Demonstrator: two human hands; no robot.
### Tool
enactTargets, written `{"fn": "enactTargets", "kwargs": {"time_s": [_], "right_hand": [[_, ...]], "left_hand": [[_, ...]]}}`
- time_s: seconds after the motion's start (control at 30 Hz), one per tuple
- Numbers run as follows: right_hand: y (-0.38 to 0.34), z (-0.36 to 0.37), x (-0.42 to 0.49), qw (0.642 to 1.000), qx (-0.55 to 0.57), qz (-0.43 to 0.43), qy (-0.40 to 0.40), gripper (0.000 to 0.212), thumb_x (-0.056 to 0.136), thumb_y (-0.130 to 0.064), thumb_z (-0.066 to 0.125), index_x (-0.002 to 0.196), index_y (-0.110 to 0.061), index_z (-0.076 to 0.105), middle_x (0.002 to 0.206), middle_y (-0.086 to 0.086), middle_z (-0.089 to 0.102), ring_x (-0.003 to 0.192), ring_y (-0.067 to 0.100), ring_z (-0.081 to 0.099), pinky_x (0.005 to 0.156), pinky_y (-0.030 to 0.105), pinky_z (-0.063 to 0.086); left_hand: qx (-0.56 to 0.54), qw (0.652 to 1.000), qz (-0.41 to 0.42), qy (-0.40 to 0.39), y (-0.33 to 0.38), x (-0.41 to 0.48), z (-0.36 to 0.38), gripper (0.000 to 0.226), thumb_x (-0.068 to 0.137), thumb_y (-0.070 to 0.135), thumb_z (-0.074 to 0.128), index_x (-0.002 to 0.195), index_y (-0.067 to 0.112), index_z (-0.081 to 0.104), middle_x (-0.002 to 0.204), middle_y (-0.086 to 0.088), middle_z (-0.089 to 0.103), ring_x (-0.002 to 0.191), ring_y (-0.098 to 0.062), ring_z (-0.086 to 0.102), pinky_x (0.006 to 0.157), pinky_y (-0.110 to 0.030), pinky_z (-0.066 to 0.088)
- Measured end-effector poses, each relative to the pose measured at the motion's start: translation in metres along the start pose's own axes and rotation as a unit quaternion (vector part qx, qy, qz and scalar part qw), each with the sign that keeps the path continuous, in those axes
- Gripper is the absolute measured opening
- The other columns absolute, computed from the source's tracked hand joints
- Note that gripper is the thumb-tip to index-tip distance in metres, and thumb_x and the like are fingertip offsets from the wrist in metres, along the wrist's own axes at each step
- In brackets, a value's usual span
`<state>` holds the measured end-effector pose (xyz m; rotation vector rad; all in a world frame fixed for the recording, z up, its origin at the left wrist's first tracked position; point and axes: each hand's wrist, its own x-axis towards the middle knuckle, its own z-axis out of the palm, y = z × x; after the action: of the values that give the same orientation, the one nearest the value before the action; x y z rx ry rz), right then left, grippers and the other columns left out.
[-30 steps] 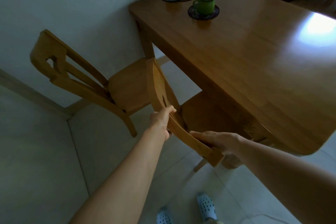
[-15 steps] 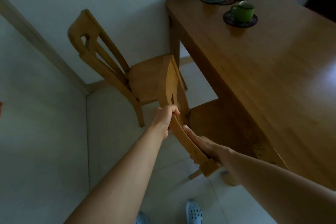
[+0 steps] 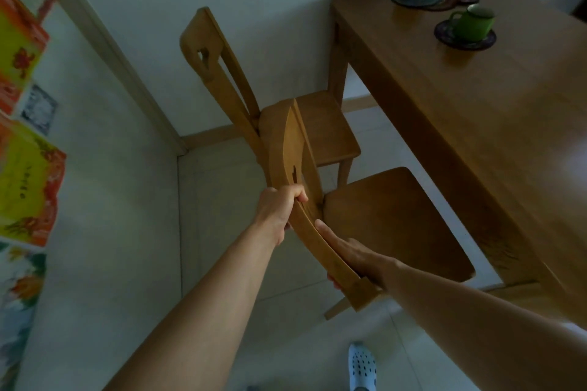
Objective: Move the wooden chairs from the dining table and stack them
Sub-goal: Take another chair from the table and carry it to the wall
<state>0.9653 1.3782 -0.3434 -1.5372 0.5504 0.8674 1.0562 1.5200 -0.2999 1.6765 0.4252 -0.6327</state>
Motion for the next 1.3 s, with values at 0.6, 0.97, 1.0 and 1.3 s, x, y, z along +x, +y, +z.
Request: {"fn": "enactTargets", "kwargs": {"time_s": [0.6,0.97,1.0,1.3], "right_hand": [[-0.033,0.27,0.024,0.999,-0.03,0.028,-0.016,0.098,0.067,-0.092,0.033,0.119,-0.014,0.061,0.102,0.008,0.069,0.089,0.02,0.066,0.081,0.036,0.054],[-0.041,0.359,0.042,0.988,-0.072,0.068,-0.119,0.117,0.058,-0.097,0.027,0.151,-0.025,0.027,0.149,0.009,0.043,0.133,0.03,0.043,0.108,0.045,0.034],[-0.042,0.368,0.045,0.986,-0.075,0.071,-0.128,0.122,0.052,-0.099,0.028,0.151,-0.027,0.027,0.149,0.008,0.042,0.134,0.03,0.042,0.105,0.043,0.035],[-0.036,0.432,0.065,0.979,-0.106,0.105,-0.138,0.132,0.035,-0.105,0.035,0.148,-0.037,0.028,0.151,0.004,0.041,0.135,0.029,0.04,0.106,0.045,0.036]], "left_hand": [[0.01,0.999,-0.006,0.035,-0.063,-0.038,-0.253,0.02,0.074,0.017,0.064,0.091,0.007,0.064,0.081,-0.013,0.061,0.077,-0.027,0.061,0.064,-0.035,0.05],[-0.016,0.996,-0.037,0.074,-0.096,-0.054,-0.344,0.024,0.069,0.017,0.064,0.091,0.01,0.068,0.079,-0.01,0.067,0.077,-0.027,0.064,0.062,-0.034,0.048],[-0.022,0.995,-0.042,0.083,-0.098,-0.055,-0.352,0.022,0.067,0.015,0.063,0.088,0.009,0.069,0.078,-0.011,0.067,0.075,-0.028,0.064,0.063,-0.034,0.049],[-0.075,0.986,-0.076,0.131,-0.12,-0.078,-0.405,0.021,0.068,0.006,0.062,0.088,0.006,0.068,0.085,-0.013,0.066,0.081,-0.029,0.062,0.07,-0.037,0.05]]}}
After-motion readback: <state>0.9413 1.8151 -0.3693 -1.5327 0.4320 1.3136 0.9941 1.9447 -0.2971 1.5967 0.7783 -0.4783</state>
